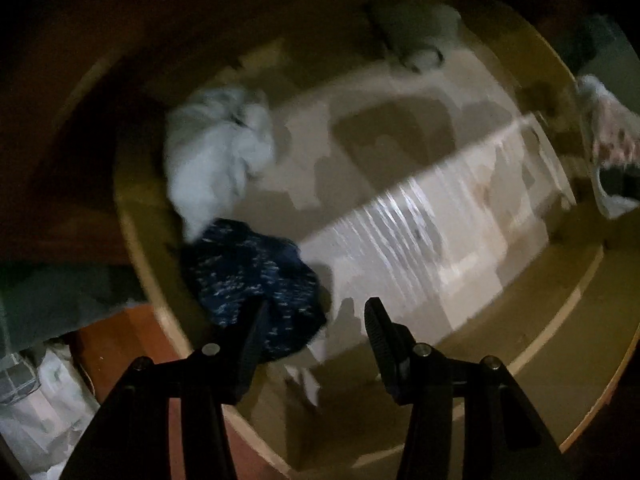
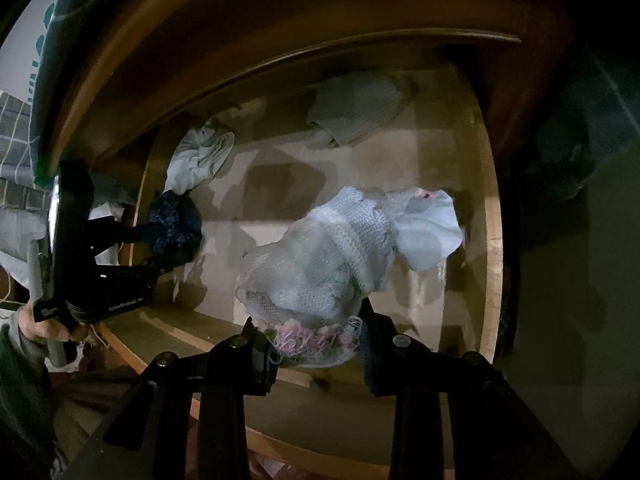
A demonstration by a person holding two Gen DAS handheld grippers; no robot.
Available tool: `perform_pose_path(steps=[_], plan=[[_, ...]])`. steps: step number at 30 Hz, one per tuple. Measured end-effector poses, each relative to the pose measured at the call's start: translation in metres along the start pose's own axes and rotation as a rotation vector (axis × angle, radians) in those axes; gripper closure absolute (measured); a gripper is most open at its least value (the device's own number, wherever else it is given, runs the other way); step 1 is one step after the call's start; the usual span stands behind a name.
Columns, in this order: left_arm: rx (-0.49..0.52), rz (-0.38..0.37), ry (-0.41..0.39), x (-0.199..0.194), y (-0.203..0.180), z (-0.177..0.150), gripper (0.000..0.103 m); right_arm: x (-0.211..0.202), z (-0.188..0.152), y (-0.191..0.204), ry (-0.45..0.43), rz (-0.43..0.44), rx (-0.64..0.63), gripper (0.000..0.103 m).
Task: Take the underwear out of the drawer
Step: 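Reach the left tool to the navy floral underwear while the right tool holds the mesh bag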
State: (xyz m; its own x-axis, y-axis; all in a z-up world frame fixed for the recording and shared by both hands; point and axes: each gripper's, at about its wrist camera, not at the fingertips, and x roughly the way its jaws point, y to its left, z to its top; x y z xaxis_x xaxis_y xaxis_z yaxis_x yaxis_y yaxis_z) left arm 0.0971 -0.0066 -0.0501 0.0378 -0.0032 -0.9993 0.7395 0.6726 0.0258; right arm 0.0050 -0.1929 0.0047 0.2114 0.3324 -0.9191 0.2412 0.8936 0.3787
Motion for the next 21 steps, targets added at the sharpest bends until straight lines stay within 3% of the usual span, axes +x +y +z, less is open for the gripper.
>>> perform_pose_path(steps=[2, 4, 6, 9, 11, 14, 16, 19, 21], plan=[[-0.001, 0.01, 0.049, 0.009, -0.003, 0.001, 0.056, 0.0, 0.001, -0.001, -0.002, 0.008, 0.003, 0.073], [-0.001, -0.03, 0.084, 0.012, -0.005, 0.002, 0.064, -0.001, 0.001, -0.003, -0.003, 0.008, 0.007, 0.073], [-0.033, -0.152, 0.156, 0.019, -0.006, 0.001, 0.069, -0.001, 0.001, -0.003, 0.002, 0.009, 0.002, 0.073], [-0.003, -0.148, 0.125, 0.013, -0.017, 0.002, 0.069, -0.002, 0.002, -0.004, 0.004, 0.011, 0.012, 0.072], [-0.031, -0.185, 0.101, 0.005, -0.016, 0.004, 0.069, -0.001, 0.003, -0.004, 0.006, 0.012, 0.011, 0.072], [-0.054, -0.147, 0.016, -0.016, -0.007, 0.007, 0.069, -0.001, 0.003, -0.002, 0.01, 0.017, 0.001, 0.072], [-0.034, -0.14, 0.022, -0.019, -0.007, 0.007, 0.068, -0.001, 0.002, -0.002, 0.01, 0.018, -0.001, 0.072], [0.022, -0.054, 0.017, -0.017, -0.007, 0.005, 0.064, -0.002, 0.002, -0.002, 0.006, 0.021, -0.004, 0.072], [0.054, -0.055, 0.027, -0.013, -0.003, 0.003, 0.056, -0.002, 0.001, -0.002, 0.006, 0.018, -0.007, 0.072]])
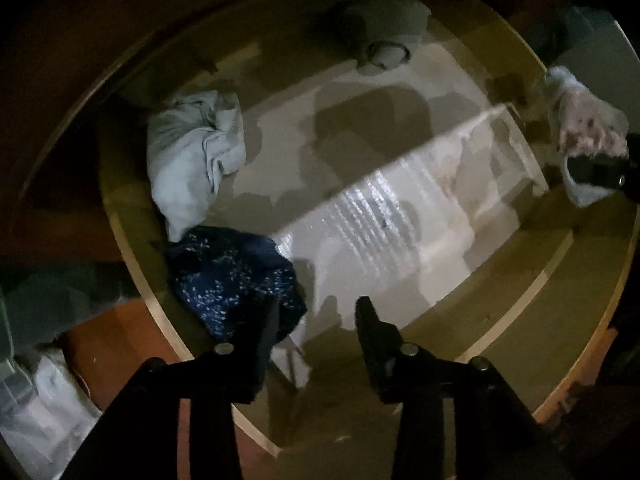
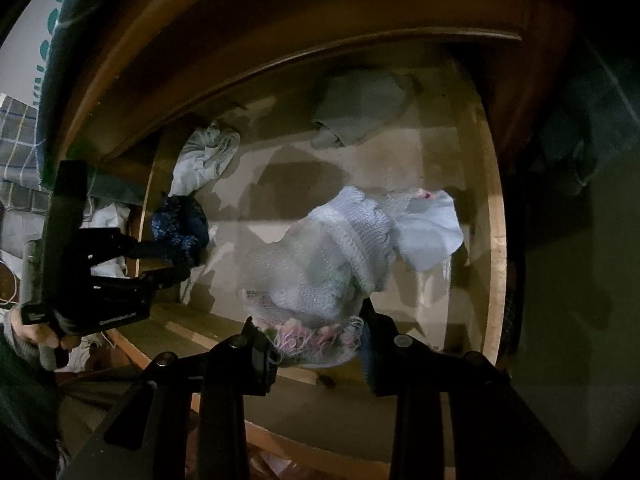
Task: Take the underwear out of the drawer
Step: 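Reach the left tool to the navy floral underwear while the right tool holds the mesh bag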
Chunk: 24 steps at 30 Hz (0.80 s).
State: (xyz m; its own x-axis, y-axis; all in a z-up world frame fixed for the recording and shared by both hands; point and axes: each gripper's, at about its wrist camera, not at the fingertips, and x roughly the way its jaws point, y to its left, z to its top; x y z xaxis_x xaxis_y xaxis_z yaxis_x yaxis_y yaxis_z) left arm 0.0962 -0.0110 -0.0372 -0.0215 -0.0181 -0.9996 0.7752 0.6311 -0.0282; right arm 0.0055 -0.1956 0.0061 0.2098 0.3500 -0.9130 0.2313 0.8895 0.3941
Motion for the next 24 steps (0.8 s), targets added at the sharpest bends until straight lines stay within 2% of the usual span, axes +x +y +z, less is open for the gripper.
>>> perform_pose_path(steps=[1, 5, 12, 16, 19, 24], plan=[[0.017, 0.0, 0.015, 0.002, 0.002, -0.001, 0.051, 0.001, 0.0, -0.001, 0.002, -0.001, 0.0, 0.072], [0.081, 0.005, 0.087, 0.02, 0.005, 0.004, 0.051, 0.003, 0.001, 0.0, 0.009, -0.005, -0.002, 0.072], [0.104, -0.012, 0.12, 0.038, 0.011, 0.019, 0.048, 0.004, 0.0, -0.001, 0.003, -0.008, 0.001, 0.072], [0.135, -0.013, 0.107, 0.04, -0.003, 0.02, 0.038, 0.003, -0.001, -0.001, 0.001, -0.004, -0.006, 0.072], [0.164, 0.035, 0.128, 0.048, -0.017, 0.019, 0.033, 0.003, 0.0, -0.002, 0.009, -0.008, 0.002, 0.072], [0.106, 0.02, 0.15, 0.048, -0.018, 0.027, 0.036, 0.005, 0.0, -0.001, 0.018, -0.014, 0.002, 0.072]])
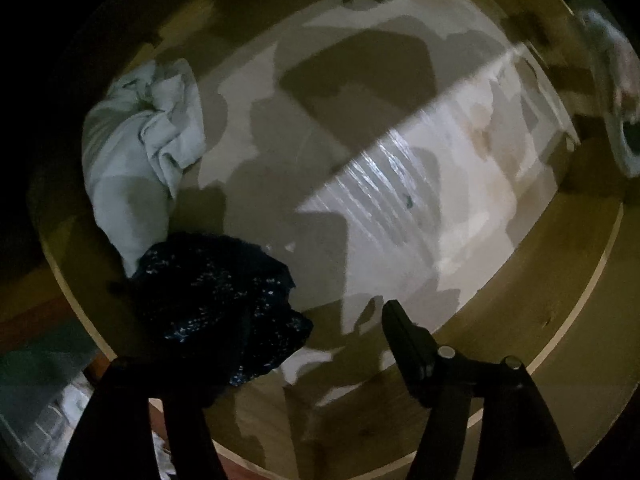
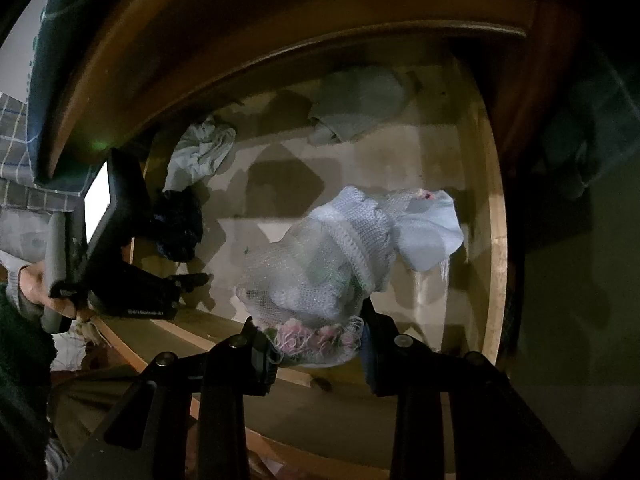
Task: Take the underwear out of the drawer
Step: 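Reach the left tool to the navy floral underwear while the right tool holds the mesh bag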
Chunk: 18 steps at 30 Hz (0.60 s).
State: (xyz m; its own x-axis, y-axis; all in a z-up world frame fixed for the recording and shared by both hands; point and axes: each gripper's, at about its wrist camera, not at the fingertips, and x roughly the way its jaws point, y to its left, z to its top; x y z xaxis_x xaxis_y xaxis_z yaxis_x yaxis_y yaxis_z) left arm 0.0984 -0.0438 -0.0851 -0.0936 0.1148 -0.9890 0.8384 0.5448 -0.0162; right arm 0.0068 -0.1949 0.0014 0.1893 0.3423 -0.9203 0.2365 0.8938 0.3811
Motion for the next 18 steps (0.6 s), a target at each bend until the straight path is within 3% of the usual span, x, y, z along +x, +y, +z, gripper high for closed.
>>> perform_pose_path(steps=[2, 4, 5, 8, 13, 18], plan=[[-0.027, 0.025, 0.004, -0.001, 0.002, 0.002, 0.049, 0.001, 0.001, 0.0, 0.003, -0.003, 0.002, 0.071], [-0.057, 0.04, 0.003, -0.003, 0.009, 0.002, 0.082, 0.001, 0.002, 0.0, 0.001, -0.002, 0.008, 0.071], [-0.089, 0.038, 0.002, -0.005, 0.014, 0.002, 0.089, 0.001, 0.002, 0.0, -0.002, 0.0, 0.008, 0.071], [-0.129, 0.003, -0.01, -0.005, 0.021, -0.002, 0.093, 0.0, 0.002, 0.001, -0.005, 0.005, 0.007, 0.07], [-0.085, -0.024, -0.022, -0.006, 0.002, -0.01, 0.095, 0.001, 0.001, -0.001, -0.005, -0.007, 0.005, 0.07], [-0.149, -0.084, -0.068, -0.02, -0.004, -0.018, 0.096, 0.002, 0.001, -0.002, -0.01, -0.024, 0.01, 0.07]])
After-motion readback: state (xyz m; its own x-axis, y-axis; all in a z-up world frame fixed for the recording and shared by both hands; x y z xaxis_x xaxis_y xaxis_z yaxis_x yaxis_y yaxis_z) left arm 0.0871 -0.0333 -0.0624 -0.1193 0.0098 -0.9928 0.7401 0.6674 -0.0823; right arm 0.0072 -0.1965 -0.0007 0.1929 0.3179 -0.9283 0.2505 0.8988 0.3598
